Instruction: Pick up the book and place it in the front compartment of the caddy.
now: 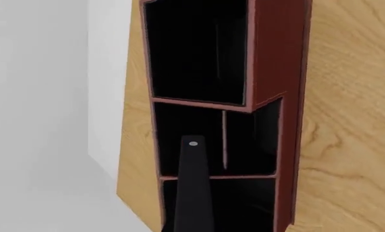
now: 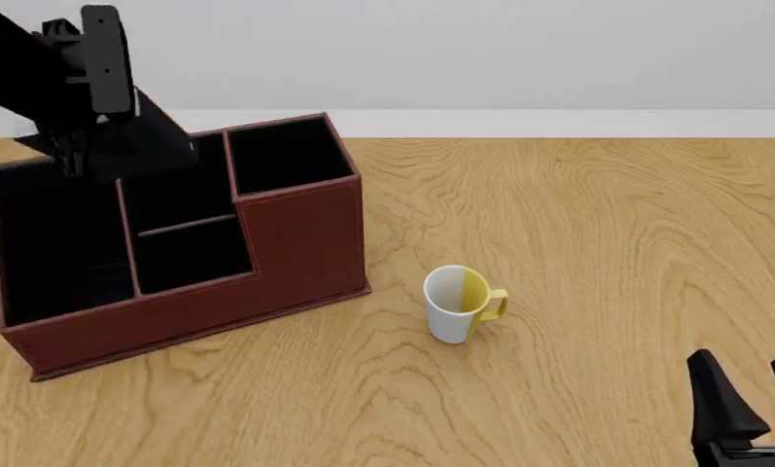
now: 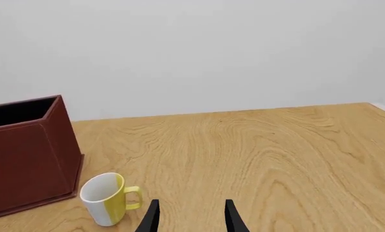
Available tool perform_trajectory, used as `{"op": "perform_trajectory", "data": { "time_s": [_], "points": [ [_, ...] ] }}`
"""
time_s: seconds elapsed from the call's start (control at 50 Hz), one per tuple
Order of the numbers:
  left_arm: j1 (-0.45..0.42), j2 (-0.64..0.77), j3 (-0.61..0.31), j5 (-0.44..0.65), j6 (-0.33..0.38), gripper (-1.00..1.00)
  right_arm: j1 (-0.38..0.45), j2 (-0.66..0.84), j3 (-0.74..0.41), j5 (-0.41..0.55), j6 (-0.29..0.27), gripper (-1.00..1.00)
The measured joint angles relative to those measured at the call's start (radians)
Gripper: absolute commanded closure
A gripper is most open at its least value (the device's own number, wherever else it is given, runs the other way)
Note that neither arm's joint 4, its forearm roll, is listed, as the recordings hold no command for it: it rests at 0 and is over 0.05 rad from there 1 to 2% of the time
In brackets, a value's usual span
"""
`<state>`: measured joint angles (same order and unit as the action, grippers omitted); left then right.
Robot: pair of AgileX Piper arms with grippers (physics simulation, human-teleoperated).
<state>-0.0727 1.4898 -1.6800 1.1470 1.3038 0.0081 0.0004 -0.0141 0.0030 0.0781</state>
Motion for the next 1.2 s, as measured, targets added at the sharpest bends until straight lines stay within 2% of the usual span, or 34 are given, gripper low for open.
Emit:
{"op": "perform_trajectory", "data": {
  "time_s": [0.12, 0.26, 0.78, 1.2],
  "points": [
    [-0.004, 0.067, -0.037, -0.04, -0.024, 1.0, -0.002, 0.0, 0.0, -0.001, 0.001, -1.0],
    [0.008, 0.119, -0.04, -0.079, -0.033, 1.0, -0.004, 0.001, 0.0, -0.001, 0.002, -1.0],
    [0.035, 0.239, 0.027, -0.203, -0.063, 1.0, -0.014, 0.084, -0.006, -0.076, 0.012, -1.0],
    [0.059, 0.309, 0.057, -0.273, -0.076, 1.0, -0.018, 0.037, -0.007, -0.028, 0.02, -1.0]
  ]
}}
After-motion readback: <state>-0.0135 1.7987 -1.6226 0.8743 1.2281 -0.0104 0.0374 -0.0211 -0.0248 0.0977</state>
